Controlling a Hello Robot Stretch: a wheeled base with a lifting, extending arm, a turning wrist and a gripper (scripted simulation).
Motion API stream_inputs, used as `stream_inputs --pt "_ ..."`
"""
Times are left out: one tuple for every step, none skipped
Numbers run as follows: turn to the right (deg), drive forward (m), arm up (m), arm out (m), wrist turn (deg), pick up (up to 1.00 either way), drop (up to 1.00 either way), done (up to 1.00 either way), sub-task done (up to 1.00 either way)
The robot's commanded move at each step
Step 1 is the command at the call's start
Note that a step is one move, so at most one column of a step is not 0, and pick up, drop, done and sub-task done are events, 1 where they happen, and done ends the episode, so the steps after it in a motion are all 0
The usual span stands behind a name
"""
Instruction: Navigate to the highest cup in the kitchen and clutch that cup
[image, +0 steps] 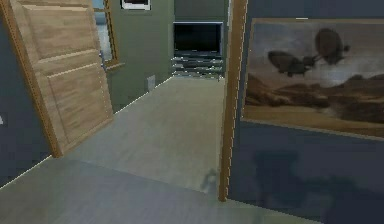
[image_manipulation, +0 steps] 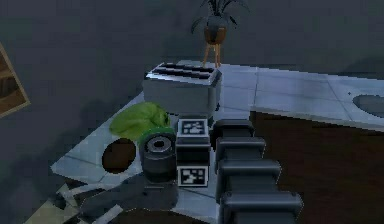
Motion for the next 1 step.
stream_inputs --pt "0.0 0.0 0.0 0.0 45.0 0.0 0.0 0.0 0.0"
